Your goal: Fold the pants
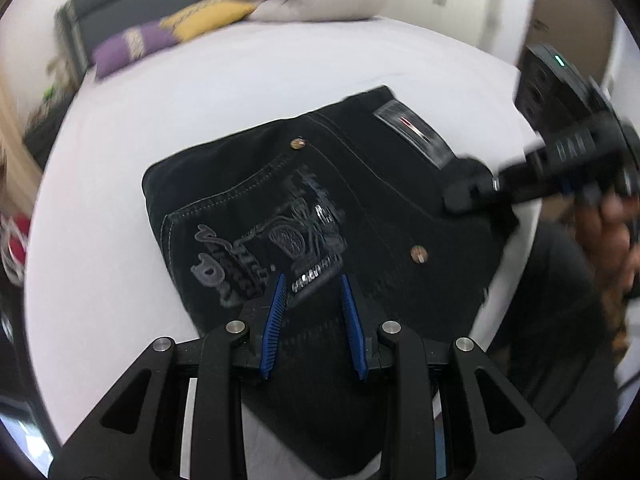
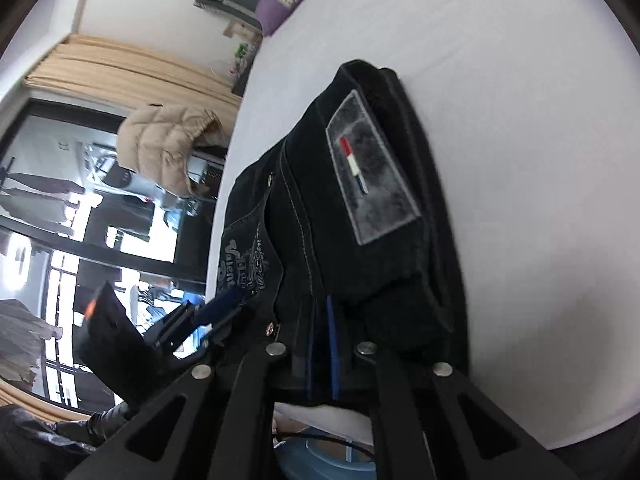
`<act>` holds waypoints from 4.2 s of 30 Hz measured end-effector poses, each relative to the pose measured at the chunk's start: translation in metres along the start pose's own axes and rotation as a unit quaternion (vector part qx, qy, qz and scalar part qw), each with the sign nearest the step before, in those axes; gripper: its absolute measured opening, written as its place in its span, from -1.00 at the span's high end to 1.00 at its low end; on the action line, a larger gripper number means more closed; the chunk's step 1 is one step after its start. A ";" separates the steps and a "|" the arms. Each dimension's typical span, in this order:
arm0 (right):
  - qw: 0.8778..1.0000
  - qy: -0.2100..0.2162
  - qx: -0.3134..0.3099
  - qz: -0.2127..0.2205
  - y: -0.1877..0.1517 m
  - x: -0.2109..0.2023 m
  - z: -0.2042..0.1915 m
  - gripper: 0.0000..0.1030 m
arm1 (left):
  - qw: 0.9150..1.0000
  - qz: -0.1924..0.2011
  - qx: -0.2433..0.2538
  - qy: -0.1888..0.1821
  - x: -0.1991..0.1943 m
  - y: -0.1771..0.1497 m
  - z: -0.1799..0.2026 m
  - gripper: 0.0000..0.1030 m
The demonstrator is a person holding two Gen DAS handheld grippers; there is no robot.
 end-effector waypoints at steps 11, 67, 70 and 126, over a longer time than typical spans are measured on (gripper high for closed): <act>0.998 0.045 -0.035 0.019 -0.011 -0.040 -0.013 -0.29 | 0.994 0.072 0.085 -0.013 -0.063 -0.027 0.001 0.45; 0.996 0.038 0.055 -0.062 0.173 0.217 -0.027 0.45 | 0.917 -0.035 -0.388 -0.090 0.056 -0.001 -0.344 0.26; 0.996 0.057 0.056 -0.048 0.171 0.214 -0.024 0.46 | 0.916 -0.022 -0.391 -0.089 0.058 -0.008 -0.345 0.23; 0.891 -0.234 -0.295 0.253 0.044 -0.026 -0.265 -1.00 | 0.936 0.083 -0.213 0.269 -0.209 0.042 -0.186 -1.00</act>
Point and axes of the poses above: each gripper's, at about its wrist camera, not at the fingertips, and x roughly the way its jaws point, z to its right, y to its top, the point moved 6 cm from there along x, roughly the way its jaws point, and after that the axes turned 12 degrees about z, right-handed, at the moved point
